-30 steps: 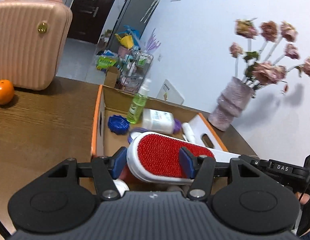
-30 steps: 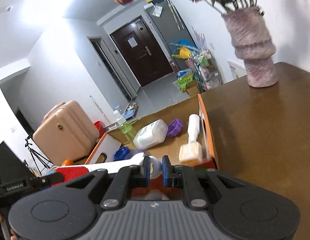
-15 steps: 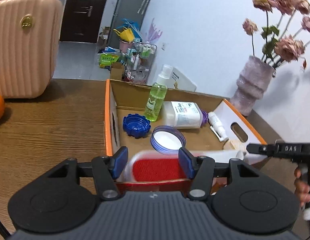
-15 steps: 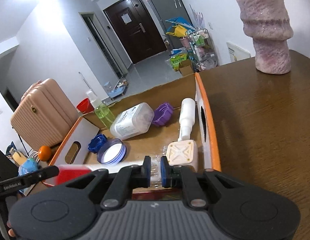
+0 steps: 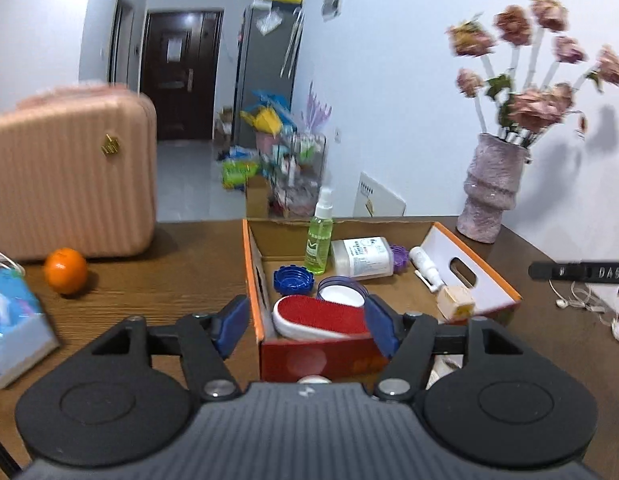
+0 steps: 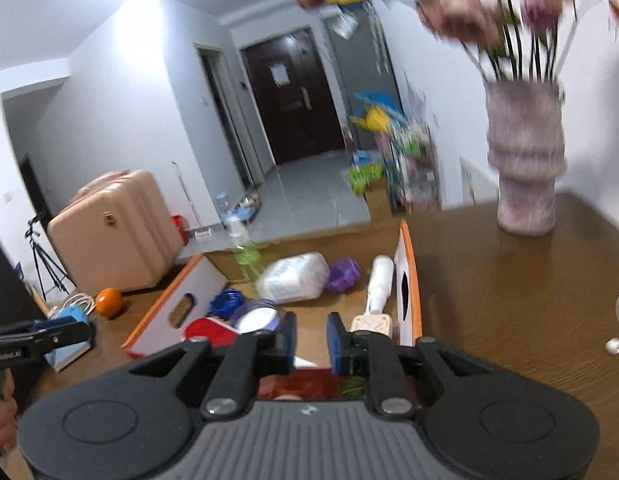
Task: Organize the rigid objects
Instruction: 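Lower the lint brush into the box and open both tools, then withdraw both tools and move toward the white caps on the table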
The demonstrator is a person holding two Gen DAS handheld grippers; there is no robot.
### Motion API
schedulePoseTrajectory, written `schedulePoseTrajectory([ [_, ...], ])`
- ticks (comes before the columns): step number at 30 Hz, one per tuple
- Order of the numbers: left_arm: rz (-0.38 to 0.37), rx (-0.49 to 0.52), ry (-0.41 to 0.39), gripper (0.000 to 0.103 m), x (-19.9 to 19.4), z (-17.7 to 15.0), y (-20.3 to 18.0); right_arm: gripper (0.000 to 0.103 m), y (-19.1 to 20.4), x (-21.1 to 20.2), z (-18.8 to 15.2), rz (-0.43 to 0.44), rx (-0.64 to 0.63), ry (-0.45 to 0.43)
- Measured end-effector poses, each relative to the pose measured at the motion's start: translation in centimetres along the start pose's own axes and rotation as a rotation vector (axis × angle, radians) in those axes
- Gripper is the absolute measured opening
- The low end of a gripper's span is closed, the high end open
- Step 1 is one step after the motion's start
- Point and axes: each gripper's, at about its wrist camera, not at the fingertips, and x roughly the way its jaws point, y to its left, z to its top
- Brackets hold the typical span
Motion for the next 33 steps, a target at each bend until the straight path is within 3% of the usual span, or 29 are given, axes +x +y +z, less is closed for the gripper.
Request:
schedulePoseTrajectory([
  [2, 0.022, 0.028, -0.033, 0.073, -3.1, -1.2, -1.1, 0.034, 1.4, -2.6, -1.0, -0.006, -0.047, -0.033],
  [8, 0.034, 0.115, -0.094, 0.083, -11.3, -6.4, -4.3, 0.056, 4.5, -9.6, -6.0, 0.006, -0.143, -0.095],
  [10, 0.055, 0.138, -0.100, 0.083, -13.4, -8.1, -5.1, 0.057, 5.2, -11.2, -7.8, 0.002, -0.159, -0.087],
  [12, 0.081, 0.133, -0.093, 0.085, -15.5, -10.0, -5.6, 0.063, 5.9, -13.1, -9.8, -0.008, -0.181, -0.106],
  [14, 0.111, 0.114, -0.099, 0.087, -17.4, -11.6, -5.8, 0.078, 6.4, -15.0, -11.9, -0.005, -0.196, -0.138],
  [19, 0.137, 0.079, -0.075, 0.087, -20.5, -17.0, -7.0, 0.092, 7.7, -18.7, -17.8, -0.048, -0.247, -0.208],
  [24, 0.125, 0.060, -0.013, 0.087, -21.8, -20.1, -7.6, 0.094, 9.0, -20.7, -21.9, -0.027, -0.284, -0.200],
  [33, 0.144, 0.075, -0.022, 0.089, -22.4, -20.3, -7.8, 0.094, 9.3, -20.8, -21.8, -0.047, -0.277, -0.179],
])
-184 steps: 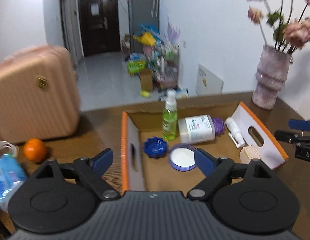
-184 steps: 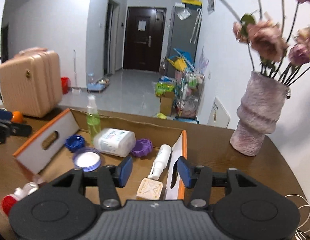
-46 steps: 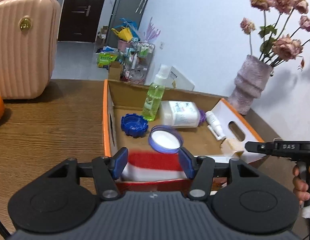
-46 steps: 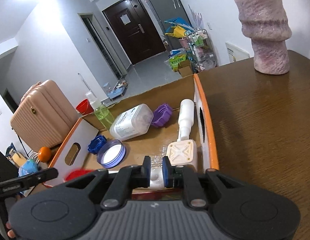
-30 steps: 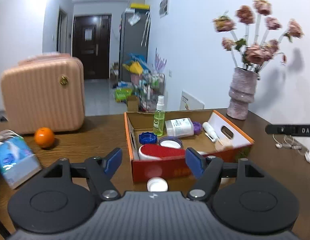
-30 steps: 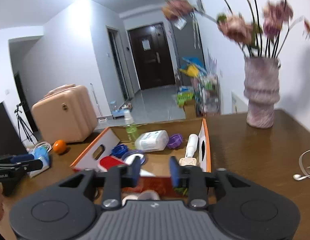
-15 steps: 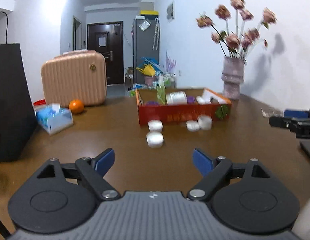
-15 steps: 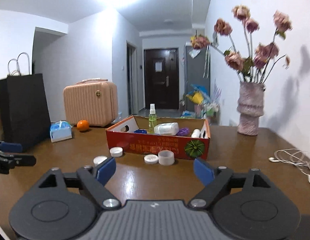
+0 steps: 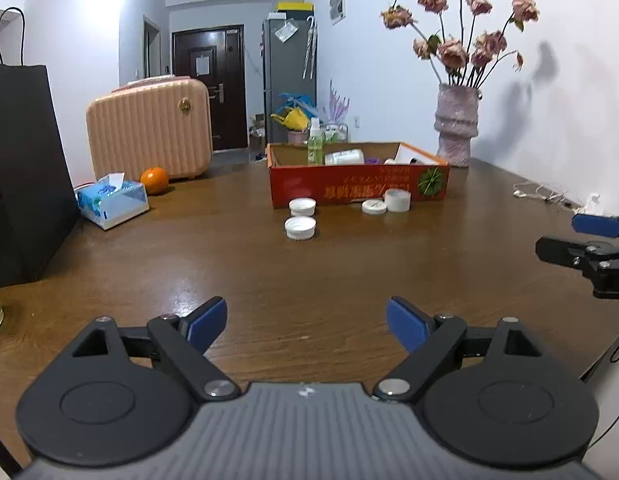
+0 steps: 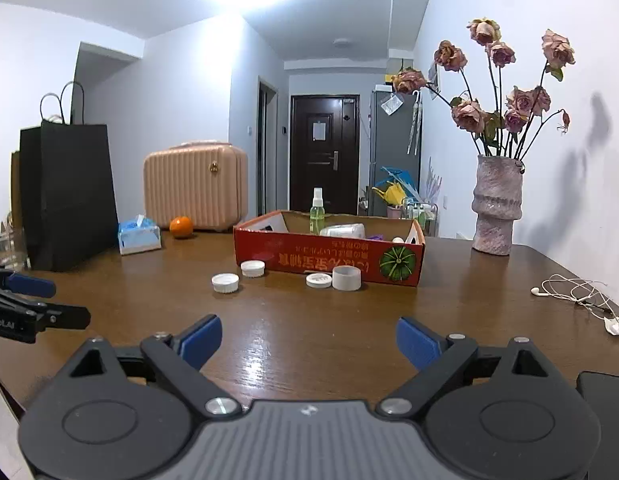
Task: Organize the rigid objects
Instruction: 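Withdraw both tools and move toward the white caps on the table, then grasp a white bottle cap with the left tool while the right tool grasps another white cap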
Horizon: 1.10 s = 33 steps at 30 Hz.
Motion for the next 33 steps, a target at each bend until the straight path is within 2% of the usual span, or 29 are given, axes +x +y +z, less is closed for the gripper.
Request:
schedulePoseTrajectory([
  [6, 0.002, -0.001, 0.046, 0.089, 1.9, -0.5, 0.0, 0.094, -0.2, 1.3, -0.2, -0.004, 0.001, 0.044],
  [11, -0.011, 0.006, 0.050, 0.086, 4.7, 0.7, 0.4, 0.094, -0.8, 3.3, 0.1, -0.011, 0.026, 0.085],
  [14, 0.010, 0.004, 0.075, 0.080, 7.9, 2.2, 0.8, 0.094, -1.2, 5.0, 0.8, -0.017, 0.042, 0.106],
  [20, -0.039, 0.012, 0.099, 0.076, 15.2, 6.2, 1.3, 0.093, -1.8, 9.4, 3.6, -0.001, 0.071, 0.115],
  [22, -0.033, 0.034, 0.112, 0.073, 18.0, 7.2, 1.1, 0.093, -1.9, 10.9, 4.5, 0.006, 0.071, 0.116],
  [25, -0.033, 0.051, 0.137, 0.063, 21.7, 8.0, 1.0, 0.093, -1.8, 13.2, 5.6, 0.025, 0.071, 0.127],
  [27, -0.044, 0.052, 0.135, 0.051, 23.2, 8.1, 1.0, 0.093, -1.6, 15.0, 6.2, 0.039, 0.066, 0.141],
  [28, -0.054, 0.045, 0.131, 0.037, 23.7, 8.0, 1.1, 0.093, -1.5, 15.8, 6.5, 0.041, 0.064, 0.148],
  [30, -0.068, 0.041, 0.127, 0.027, 24.2, 7.7, 1.3, 0.093, -0.9, 18.2, 7.2, 0.064, 0.067, 0.167],
  [31, -0.063, 0.040, 0.118, 0.016, 24.2, 7.6, 1.5, 0.092, -0.5, 19.5, 7.5, 0.082, 0.075, 0.180],
  [33, -0.027, 0.046, 0.119, 0.016, 23.8, 7.8, 2.3, 0.088, 0.6, 23.1, 8.1, 0.132, 0.085, 0.229],
])
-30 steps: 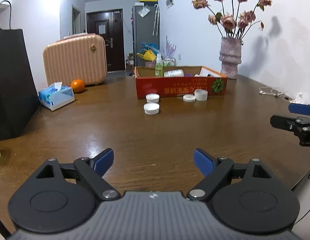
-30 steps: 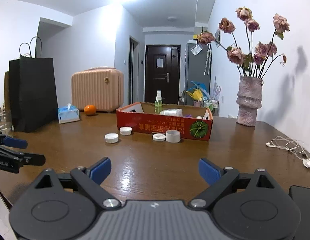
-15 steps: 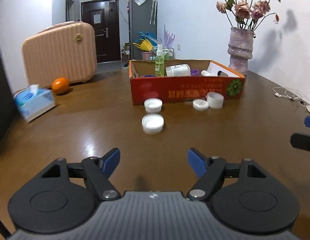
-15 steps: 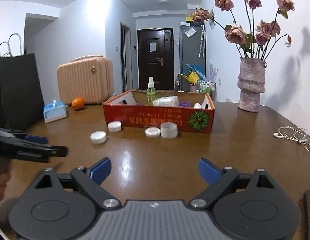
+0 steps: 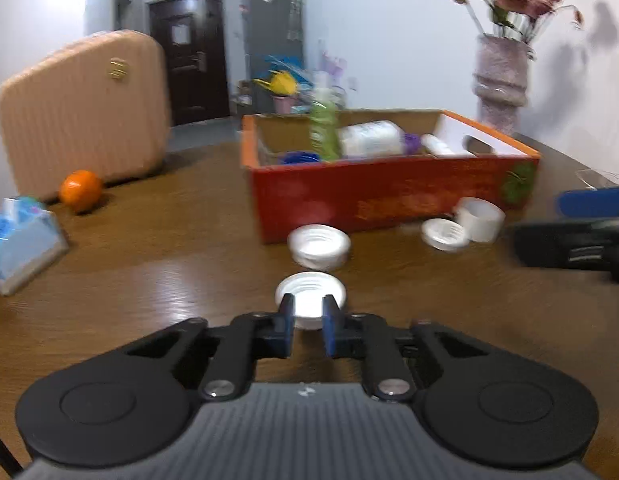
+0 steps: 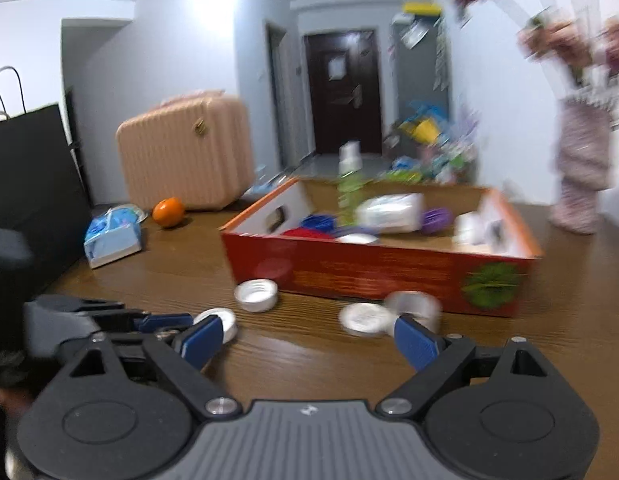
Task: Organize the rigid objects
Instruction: 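Grasp a white bottle cap with the left tool while the right tool grasps another white cap, then carry both white caps into the box and open both tools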
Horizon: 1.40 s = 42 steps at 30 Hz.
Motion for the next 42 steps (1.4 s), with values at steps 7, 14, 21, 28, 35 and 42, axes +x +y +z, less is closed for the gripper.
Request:
schedulePoseTrajectory([
  [7, 0.136, -0.134, -0.040, 0.018, -1.6, 0.5, 4.9, 0.069, 4.0, 11.0, 2.4, 0.019, -0.042, 0.125],
  [14, 0.069, -0.156, -0.004, 0.063, -1.4, 0.4, 5.3, 0.038, 4.2, 13.9, 1.8, 0.019, 0.032, 0.149],
  [21, -0.012, -0.049, -0.029, 0.077, -0.4, -0.2, 2.5, 0.038, 1.1, 7.8, 1.0, 0.014, 0.045, 0.071],
  [28, -0.065, -0.135, 0.026, 0.065, 3.0, 1.1, 1.5, 0.038, -1.6, 0.4, -1.1, 0.000, 0.061, 0.018],
  [35, -0.009, -0.085, 0.041, 0.040, 3.2, 0.6, -0.2, 0.038, -3.3, -4.8, -3.5, -0.036, 0.080, 0.001],
  [42, -0.044, -0.145, 0.000, 0.040, -4.2, -1.4, -1.7, 0.038, -3.9, -9.1, -7.2, -0.065, 0.085, 0.021],
])
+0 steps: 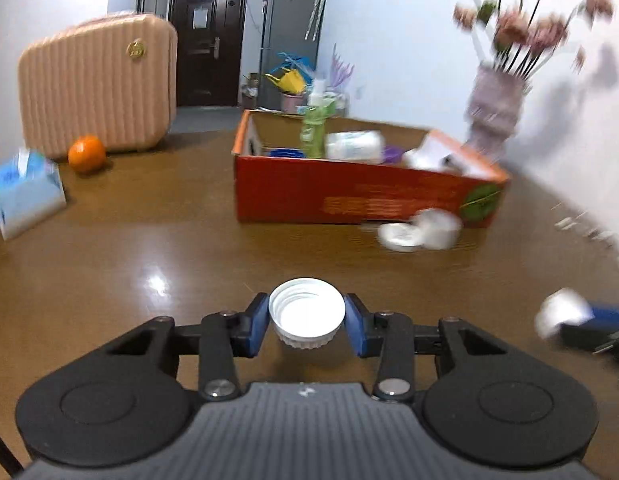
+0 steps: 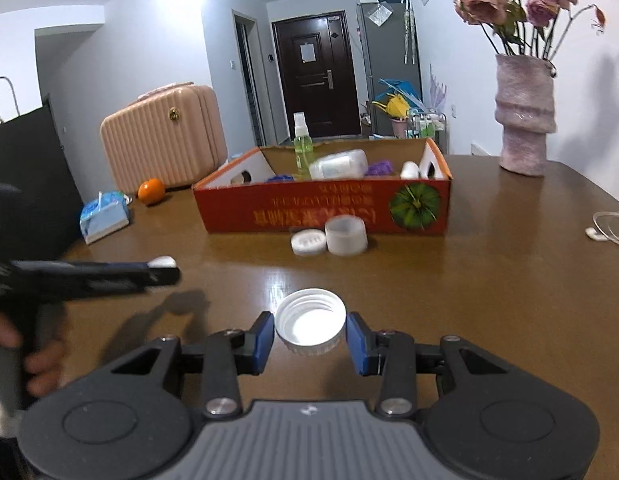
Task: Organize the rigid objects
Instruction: 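Carry both white caps into the box and open both tools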
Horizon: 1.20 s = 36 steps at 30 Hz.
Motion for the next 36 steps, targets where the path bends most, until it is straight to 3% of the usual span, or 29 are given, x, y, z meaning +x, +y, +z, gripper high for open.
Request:
schedulePoseTrajectory([
  [3, -0.068, -0.054, -0.002, 0.040, -3.6, -1.2, -0.5, 0.038, 0.3, -1.4, -1.5, 0.013, -0.009, 0.009],
  [9, -0.088, -0.013, -0.035, 0.040, -7.3, -1.7, -2.5, 0.038, 0.8, -3.0, -2.6, 0.048, -0.006, -0.010],
  [16, -0.092, 0.009, -0.036, 0.040, -6.6, -0.9, -3.4, 0.038, 0.2, -2.6, -1.7, 0.046, -0.006, -0.025],
  [20, -0.097, 0.037, -0.055, 0.040, -5.1, 1.6, -3.7, 0.038, -0.6, -1.2, 0.8, 0.043, -0.023, -0.058],
  [23, -0.136, 0.065, -0.092, 0.040, -3.0, 5.3, -4.1, 0.038, -1.7, 0.8, 4.4, 0.054, -0.020, -0.107],
  [27, -0.168, 0.083, -0.069, 0.041, 2.5, 10.4, -5.0, 0.038, -3.6, 5.9, 10.3, 0.056, -0.002, -0.111],
  [31, -0.184, 0.088, 0.009, 0.041, 9.8, 14.5, -5.9, 0.038, -6.6, 13.4, 16.2, 0.049, 0.058, -0.024],
  [36, -0.177, 0.072, 0.136, 0.041, 18.3, 17.5, -6.9, 0.038, -9.5, 21.9, 20.4, -0.008, 0.103, 0.114],
])
